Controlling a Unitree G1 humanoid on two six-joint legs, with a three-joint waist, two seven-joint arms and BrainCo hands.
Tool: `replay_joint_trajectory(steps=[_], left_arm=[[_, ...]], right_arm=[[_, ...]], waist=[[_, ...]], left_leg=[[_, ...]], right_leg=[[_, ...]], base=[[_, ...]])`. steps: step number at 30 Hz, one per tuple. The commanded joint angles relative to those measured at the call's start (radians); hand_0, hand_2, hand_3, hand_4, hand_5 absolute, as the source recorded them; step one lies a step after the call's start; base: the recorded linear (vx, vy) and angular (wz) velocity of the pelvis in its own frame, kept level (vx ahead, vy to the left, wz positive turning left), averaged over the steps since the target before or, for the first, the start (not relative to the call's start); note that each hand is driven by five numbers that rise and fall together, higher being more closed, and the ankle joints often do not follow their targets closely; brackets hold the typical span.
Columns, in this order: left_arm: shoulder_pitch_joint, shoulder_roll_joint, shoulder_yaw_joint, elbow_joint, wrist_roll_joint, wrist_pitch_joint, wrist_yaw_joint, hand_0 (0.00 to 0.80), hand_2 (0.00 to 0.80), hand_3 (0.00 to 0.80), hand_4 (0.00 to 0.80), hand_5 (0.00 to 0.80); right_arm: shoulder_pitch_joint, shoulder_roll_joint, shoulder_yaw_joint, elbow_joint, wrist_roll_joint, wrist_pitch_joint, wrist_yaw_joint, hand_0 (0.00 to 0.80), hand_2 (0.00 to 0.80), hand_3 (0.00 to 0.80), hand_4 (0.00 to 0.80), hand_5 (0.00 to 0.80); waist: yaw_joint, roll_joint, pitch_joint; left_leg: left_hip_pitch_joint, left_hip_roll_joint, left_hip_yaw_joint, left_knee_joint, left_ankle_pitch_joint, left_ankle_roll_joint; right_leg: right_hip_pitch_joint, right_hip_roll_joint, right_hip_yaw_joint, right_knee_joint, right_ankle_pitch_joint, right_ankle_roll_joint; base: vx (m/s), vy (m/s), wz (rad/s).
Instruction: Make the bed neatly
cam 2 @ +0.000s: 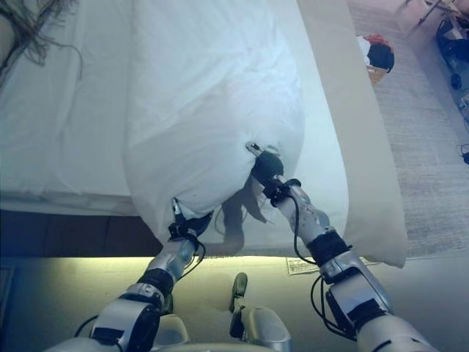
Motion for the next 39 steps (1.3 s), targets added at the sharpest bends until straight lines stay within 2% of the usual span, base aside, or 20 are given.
replay_joint_trajectory(steps=[1, 4, 8, 9, 10, 17, 23, 29, 33, 39], left_arm=[[-0.095, 0.021, 0.019, -0.072, -0.025, -0.076, -0.046, 0.0, 0.0, 0.0, 0.0, 0.0], [-0.044, 0.031, 0.055, -0.107, -0.025, -0.128, -0.04, 0.0, 0.0, 0.0, 0.0, 0.0], [-0.005, 0.067, 0.102, -0.115, -0.025, -0.142, -0.047, 0.0, 0.0, 0.0, 0.0, 0.0], [0.003, 0.079, 0.114, -0.115, -0.025, -0.144, -0.045, 0.0, 0.0, 0.0, 0.0, 0.0], [0.009, 0.089, 0.122, -0.116, -0.025, -0.145, -0.041, 0.0, 0.0, 0.0, 0.0, 0.0], [0.092, 0.13, 0.17, -0.174, -0.025, -0.13, -0.04, 0.0, 0.0, 0.0, 0.0, 0.0], [0.165, 0.158, 0.226, -0.173, -0.025, -0.057, -0.1, 0.0, 0.0, 0.0, 0.0, 0.0], [0.213, 0.181, 0.264, -0.166, -0.025, 0.019, -0.18, 0.0, 0.0, 0.0, 0.0, 0.0], [0.213, 0.205, 0.291, -0.15, -0.025, 0.052, -0.214, 0.0, 0.0, 0.0, 0.0, 0.0], [0.201, 0.271, 0.323, -0.163, -0.025, 0.088, -0.244, 0.0, 0.0, 0.0, 0.0, 0.0]], right_arm=[[-0.002, -0.024, -0.095, -0.153, -0.001, -0.053, 0.094, 0.8, 0.8, 0.8, 0.8, 0.8], [0.043, -0.038, -0.108, -0.146, -0.007, -0.023, 0.11, 0.8, 0.8, 0.8, 0.8, 0.8], [0.1, -0.051, -0.103, -0.125, -0.07, 0.03, 0.138, 0.8, 0.8, 0.8, 0.8, 0.8], [0.119, -0.055, -0.098, -0.118, -0.099, 0.045, 0.132, 0.323, 0.323, 0.323, 0.323, 0.323], [0.135, -0.057, -0.094, -0.108, -0.115, 0.062, 0.127, 0.0, 0.0, 0.0, 0.0, 0.0], [0.336, -0.068, -0.09, -0.07, -0.211, 0.216, 0.244, 0.0, 0.0, 0.0, 0.0, 0.0], [0.528, -0.04, -0.09, 0.003, -0.302, 0.281, 0.348, 0.0, 0.0, 0.0, 0.0, 0.0], [0.64, 0.02, -0.113, 0.141, -0.419, 0.306, 0.403, 0.0, 0.0, 0.0, 0.0, 0.0], [0.666, 0.054, -0.145, 0.334, -0.455, 0.32, 0.443, 0.0, 0.0, 0.0, 0.0, 0.0], [0.672, 0.056, -0.205, 0.553, -0.569, 0.27, 0.477, 0.0, 0.0, 0.0, 0.0, 0.0]], waist=[[0.018, -0.042, -0.037], [0.034, -0.043, -0.058], [0.046, -0.032, -0.091], [0.048, -0.027, -0.102], [0.049, -0.022, -0.113], [0.054, 0.021, -0.176], [0.043, 0.065, -0.224], [0.036, 0.103, -0.249], [0.036, 0.12, -0.259], [0.042, 0.135, -0.268]], left_leg=[[-0.066, -0.014, -0.014, 0.026, -0.008, 0.029], [-0.051, -0.02, -0.026, 0.017, -0.011, 0.031], [-0.023, -0.034, -0.038, -0.002, -0.006, 0.034], [-0.012, -0.037, -0.04, -0.006, -0.006, 0.033], [-0.006, -0.041, -0.043, -0.01, -0.005, 0.034], [0.059, -0.067, -0.061, -0.034, -0.008, 0.035], [0.103, -0.085, -0.054, -0.043, -0.013, 0.038], [0.12, -0.102, -0.053, -0.044, -0.017, 0.049], [0.132, -0.112, -0.056, -0.043, -0.022, 0.057], [0.146, -0.124, -0.056, -0.033, -0.037, 0.068]], right_leg=[[0.064, -0.038, -0.025, 0.07, -0.142, 0.078], [0.083, -0.041, -0.035, 0.062, -0.145, 0.079], [0.115, -0.049, -0.042, 0.046, -0.142, 0.08], [0.125, -0.052, -0.043, 0.044, -0.144, 0.08], [0.132, -0.055, -0.043, 0.042, -0.145, 0.081], [0.195, -0.074, -0.049, 0.031, -0.153, 0.091], [0.244, -0.093, -0.055, 0.012, -0.15, 0.103], [0.261, -0.108, -0.048, 0.018, -0.154, 0.109], [0.271, -0.115, -0.044, 0.026, -0.158, 0.111], [0.275, -0.126, -0.034, 0.045, -0.168, 0.113]], base=[[0.041, 0.002, 0.14], [0.064, 0.006, 0.11], [0.091, 0.065, 0.14], [0.118, 0.104, 0.11], [0.112, 0.102, 0.14], [0.107, 0.116, 0.09], [0.056, 0.125, 0.02], [0.02, 0.121, 0.0], [0.003, 0.099, 0.01], [0.015, 0.086, -0.02]])
